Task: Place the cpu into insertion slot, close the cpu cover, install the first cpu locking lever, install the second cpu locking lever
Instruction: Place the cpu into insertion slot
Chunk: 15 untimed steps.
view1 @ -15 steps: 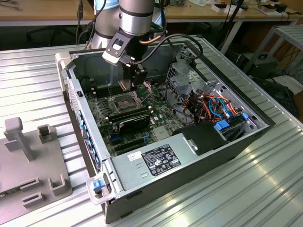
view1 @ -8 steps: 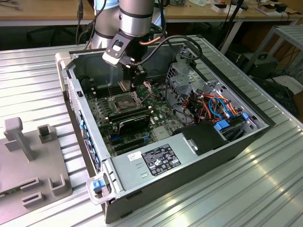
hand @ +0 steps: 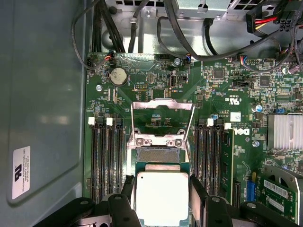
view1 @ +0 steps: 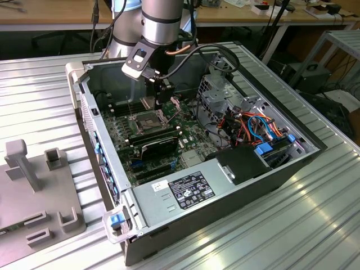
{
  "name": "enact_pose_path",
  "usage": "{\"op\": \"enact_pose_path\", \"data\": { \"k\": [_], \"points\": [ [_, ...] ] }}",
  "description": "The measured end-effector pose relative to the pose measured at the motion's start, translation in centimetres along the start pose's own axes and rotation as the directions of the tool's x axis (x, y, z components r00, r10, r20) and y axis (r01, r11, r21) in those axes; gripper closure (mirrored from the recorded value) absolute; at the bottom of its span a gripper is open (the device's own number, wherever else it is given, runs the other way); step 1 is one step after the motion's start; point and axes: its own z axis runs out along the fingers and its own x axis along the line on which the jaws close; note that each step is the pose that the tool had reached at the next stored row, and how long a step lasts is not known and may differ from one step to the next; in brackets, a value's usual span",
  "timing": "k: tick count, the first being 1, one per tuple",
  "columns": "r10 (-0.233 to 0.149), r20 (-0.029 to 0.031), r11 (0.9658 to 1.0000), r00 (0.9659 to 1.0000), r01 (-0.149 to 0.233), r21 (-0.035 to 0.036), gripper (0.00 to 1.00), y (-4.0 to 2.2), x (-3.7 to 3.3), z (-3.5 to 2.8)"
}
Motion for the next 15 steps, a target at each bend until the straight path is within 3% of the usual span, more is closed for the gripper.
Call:
{"op": "enact_pose_path", "data": {
  "k": [8,11,15],
  "points": [
    [0.000,-0.0001,1.0000,1.0000,0.000,-0.0001,0.45,-0.01,0.00,0.16],
    [0.000,-0.0001,1.0000,1.0000,0.000,0.0000,0.45,-0.03,0.02,0.62],
    [0.000,0.0000,1.0000,1.0000,0.000,0.0000,0.45,-0.08,0.05,1.87]
  ]
}}
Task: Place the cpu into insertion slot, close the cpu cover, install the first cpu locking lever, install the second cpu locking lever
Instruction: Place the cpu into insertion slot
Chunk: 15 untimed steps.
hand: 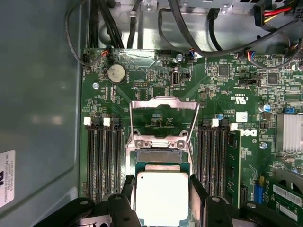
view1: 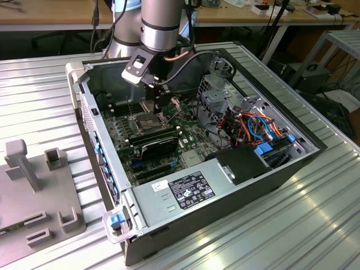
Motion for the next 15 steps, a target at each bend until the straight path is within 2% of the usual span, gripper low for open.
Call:
{"op": "enact_pose_path", "data": {
  "k": [8,10,15],
  "points": [
    [0.000,0.0001,1.0000,1.0000,0.000,0.0000,0.45,-0.07,0.05,1.80],
    [0.000,0.0001,1.0000,1.0000,0.000,0.0000,0.45,-0.09,0.05,2.04],
    [0.000,0.0000,1.0000,1.0000,0.000,0.0000,0.45,-0.09,0.05,2.10]
  ]
}}
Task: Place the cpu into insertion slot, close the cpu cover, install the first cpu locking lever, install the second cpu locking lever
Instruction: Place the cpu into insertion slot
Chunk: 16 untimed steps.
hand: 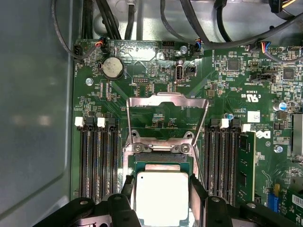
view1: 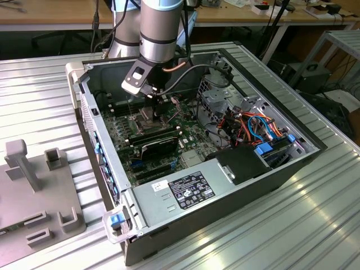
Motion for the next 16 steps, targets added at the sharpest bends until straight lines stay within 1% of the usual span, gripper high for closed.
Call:
{"op": "enact_pose_path", "data": {
  "k": [5,16],
  "points": [
    [-0.002,-0.0001,1.0000,1.0000,0.002,-0.0001,0.45,-0.01,-0.13,0.02],
    [-0.004,-0.0002,1.0000,1.0000,0.004,-0.0001,0.45,0.00,-0.13,0.03]
  ]
}}
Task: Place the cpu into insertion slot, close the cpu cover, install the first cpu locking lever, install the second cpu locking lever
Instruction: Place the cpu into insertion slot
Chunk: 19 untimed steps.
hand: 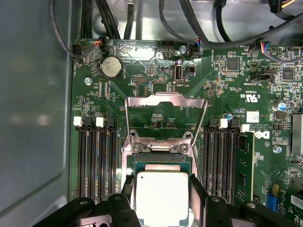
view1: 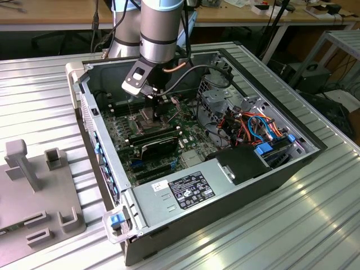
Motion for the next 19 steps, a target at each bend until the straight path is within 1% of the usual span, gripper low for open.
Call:
{"op": "enact_pose_path", "data": {
  "k": [2,6,9,12,14,19],
  "points": [
    [0.000,-0.0001,1.0000,1.0000,0.000,-0.0001,0.45,-0.01,0.00,0.09],
    [0.000,0.0000,1.0000,1.0000,0.000,0.0000,0.45,-0.05,0.02,0.90],
    [0.000,0.0000,1.0000,1.0000,0.000,0.0000,0.45,-0.34,0.04,1.23],
    [0.000,0.0001,1.0000,1.0000,0.000,0.0000,0.45,-0.37,0.05,1.50],
    [0.000,0.0000,1.0000,1.0000,0.000,0.0000,0.45,-0.38,0.06,1.88],
    [0.000,-0.0001,1.0000,1.0000,0.000,0.0002,0.45,-0.40,-0.01,2.20]
  ]
}}
